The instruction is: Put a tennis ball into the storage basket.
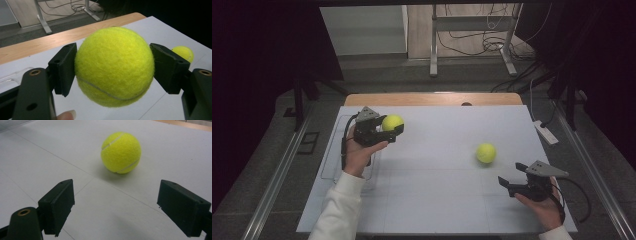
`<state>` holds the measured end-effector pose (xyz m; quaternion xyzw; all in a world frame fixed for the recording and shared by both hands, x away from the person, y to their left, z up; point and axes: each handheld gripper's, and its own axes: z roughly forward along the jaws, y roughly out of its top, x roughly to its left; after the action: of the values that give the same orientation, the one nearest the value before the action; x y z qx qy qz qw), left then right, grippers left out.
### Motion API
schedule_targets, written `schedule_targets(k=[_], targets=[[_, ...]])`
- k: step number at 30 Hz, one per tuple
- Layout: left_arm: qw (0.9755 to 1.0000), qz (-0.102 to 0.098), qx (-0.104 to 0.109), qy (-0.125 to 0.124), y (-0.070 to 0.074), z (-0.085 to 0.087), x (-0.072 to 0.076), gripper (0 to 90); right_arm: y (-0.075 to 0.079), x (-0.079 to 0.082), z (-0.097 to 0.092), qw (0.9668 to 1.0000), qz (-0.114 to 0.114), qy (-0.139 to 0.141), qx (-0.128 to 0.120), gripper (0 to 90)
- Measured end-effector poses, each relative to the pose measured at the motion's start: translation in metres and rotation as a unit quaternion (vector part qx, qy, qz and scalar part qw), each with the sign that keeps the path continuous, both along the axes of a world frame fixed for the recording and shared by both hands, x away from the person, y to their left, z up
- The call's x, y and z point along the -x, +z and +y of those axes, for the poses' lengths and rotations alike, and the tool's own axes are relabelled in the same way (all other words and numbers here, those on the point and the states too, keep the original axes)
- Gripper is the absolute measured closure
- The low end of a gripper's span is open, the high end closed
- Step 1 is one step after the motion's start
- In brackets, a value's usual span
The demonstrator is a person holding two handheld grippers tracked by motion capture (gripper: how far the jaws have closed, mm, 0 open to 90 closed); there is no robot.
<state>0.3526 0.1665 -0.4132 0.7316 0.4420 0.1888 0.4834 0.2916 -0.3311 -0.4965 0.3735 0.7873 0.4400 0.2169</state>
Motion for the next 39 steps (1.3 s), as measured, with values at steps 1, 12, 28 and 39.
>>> schedule_targets(k=[1,12,28,39], targets=[[1.0,0.0,0.0,0.002,0.0,0.001,0.0,26.7,0.0,0.0,0.0,1.0,0.0,0.0,0.0,14.7],[0.9998,0.002,-0.001,0.022,-0.003,0.011,-0.003,26.7,0.0,0.0,0.0,1.0,0.0,0.0,0.001,14.7],[0.9984,0.002,-0.009,0.055,-0.004,0.029,-0.005,26.7,0.0,0.0,0.0,1.0,0.0,0.0,0.001,14.7],[0.9972,0.006,-0.008,0.074,-0.007,0.041,-0.007,26.6,0.0,0.0,0.0,1.0,0.0,-0.001,0.001,14.7]])
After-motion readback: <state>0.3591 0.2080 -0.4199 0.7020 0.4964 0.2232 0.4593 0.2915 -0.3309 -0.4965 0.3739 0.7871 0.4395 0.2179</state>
